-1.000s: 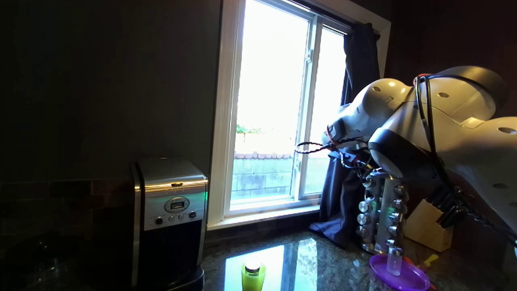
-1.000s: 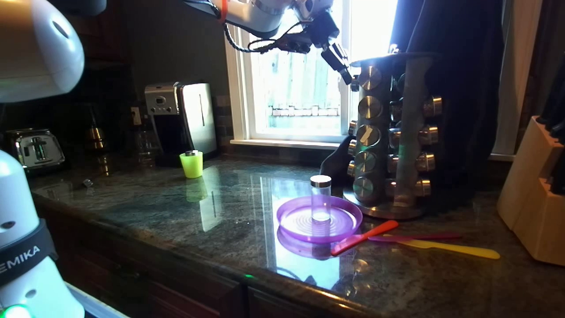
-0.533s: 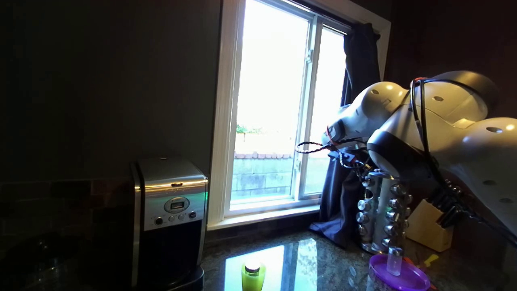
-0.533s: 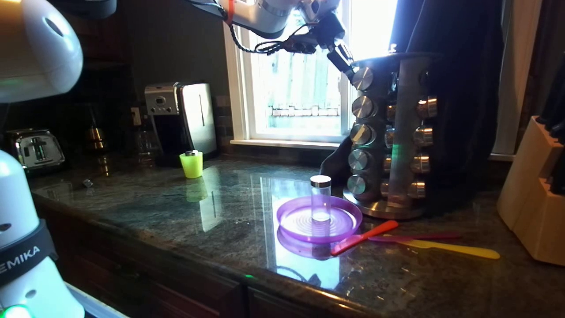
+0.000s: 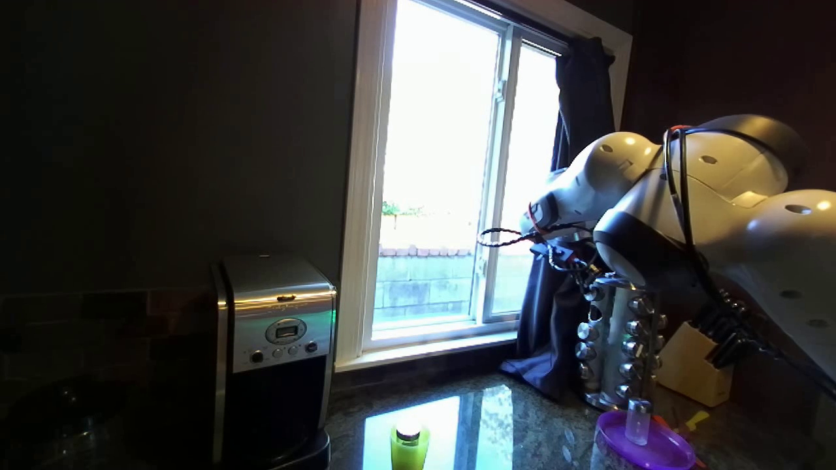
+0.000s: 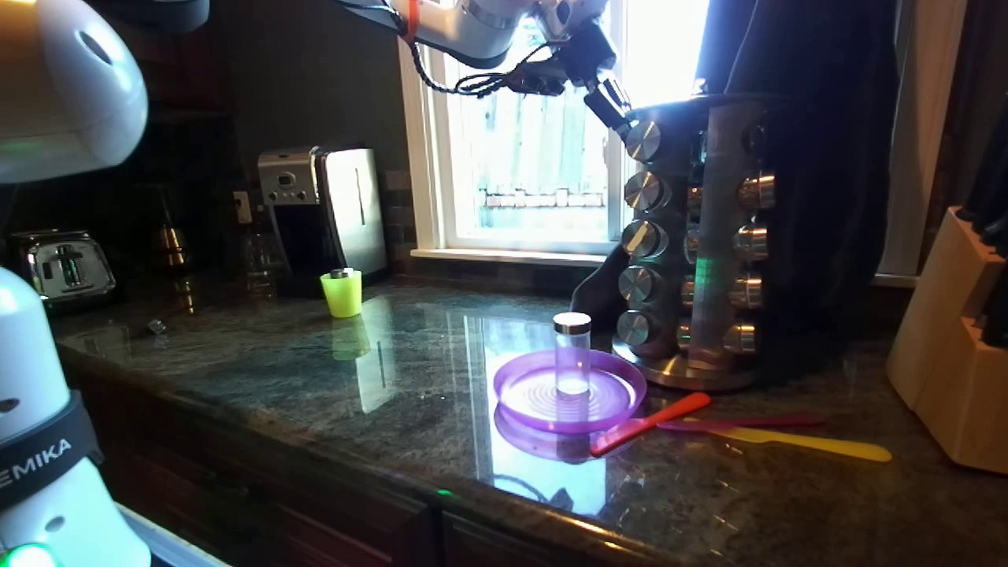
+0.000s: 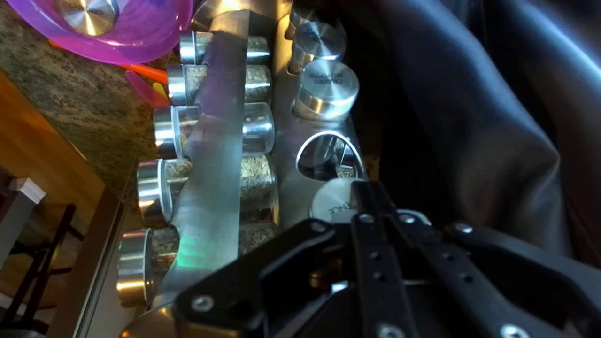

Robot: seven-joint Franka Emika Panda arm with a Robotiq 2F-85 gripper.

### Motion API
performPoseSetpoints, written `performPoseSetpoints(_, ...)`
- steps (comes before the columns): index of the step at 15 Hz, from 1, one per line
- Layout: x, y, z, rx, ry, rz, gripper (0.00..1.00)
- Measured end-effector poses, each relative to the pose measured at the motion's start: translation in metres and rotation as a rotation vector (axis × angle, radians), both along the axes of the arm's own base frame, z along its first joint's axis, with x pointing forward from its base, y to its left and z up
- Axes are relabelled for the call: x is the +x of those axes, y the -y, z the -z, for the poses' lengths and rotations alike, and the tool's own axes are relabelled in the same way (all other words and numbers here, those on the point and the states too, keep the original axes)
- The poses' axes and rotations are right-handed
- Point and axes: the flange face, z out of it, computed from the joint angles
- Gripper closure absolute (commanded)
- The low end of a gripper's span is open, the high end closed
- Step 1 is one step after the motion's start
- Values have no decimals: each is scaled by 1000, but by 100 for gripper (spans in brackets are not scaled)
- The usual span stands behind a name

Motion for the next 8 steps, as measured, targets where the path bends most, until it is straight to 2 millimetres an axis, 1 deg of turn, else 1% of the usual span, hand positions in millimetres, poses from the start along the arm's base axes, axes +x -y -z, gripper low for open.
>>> performPoseSetpoints(8, -3, 4, -6, 21, 60, 77, 100)
